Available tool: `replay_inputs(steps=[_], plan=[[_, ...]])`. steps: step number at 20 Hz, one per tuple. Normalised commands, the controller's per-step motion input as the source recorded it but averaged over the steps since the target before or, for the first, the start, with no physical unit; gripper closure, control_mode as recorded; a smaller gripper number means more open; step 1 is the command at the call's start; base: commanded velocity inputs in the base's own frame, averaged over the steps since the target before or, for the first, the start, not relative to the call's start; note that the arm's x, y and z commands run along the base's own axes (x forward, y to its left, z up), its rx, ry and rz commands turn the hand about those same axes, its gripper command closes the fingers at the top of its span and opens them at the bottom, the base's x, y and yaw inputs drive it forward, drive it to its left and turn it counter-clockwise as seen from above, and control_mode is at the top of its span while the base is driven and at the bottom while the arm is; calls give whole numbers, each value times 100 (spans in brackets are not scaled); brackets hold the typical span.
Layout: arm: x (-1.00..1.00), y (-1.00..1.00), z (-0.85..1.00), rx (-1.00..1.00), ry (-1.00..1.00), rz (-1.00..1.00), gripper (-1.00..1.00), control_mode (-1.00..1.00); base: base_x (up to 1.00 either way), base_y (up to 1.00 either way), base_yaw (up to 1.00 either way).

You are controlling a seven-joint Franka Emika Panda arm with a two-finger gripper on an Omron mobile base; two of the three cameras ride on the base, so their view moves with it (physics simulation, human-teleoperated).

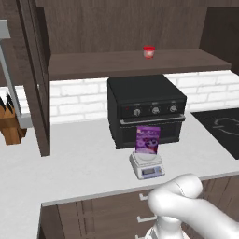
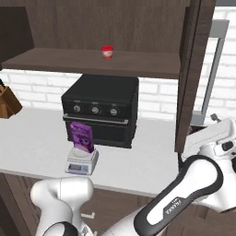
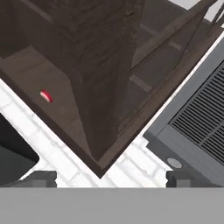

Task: Pick the cereal and place it on the digital scale for weighing, and close the cabinet.

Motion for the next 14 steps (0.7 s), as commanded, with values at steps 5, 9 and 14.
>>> replay_inputs(steps=[5,9,14], plan=[[-22,-6,65,0,-14,-5,-100,-100,0,0,0],[-49,32,77,0,-16,-4,-100,-100,0,0,0],[-64,79,70,0,-20,-2,-100,-100,0,0,0]])
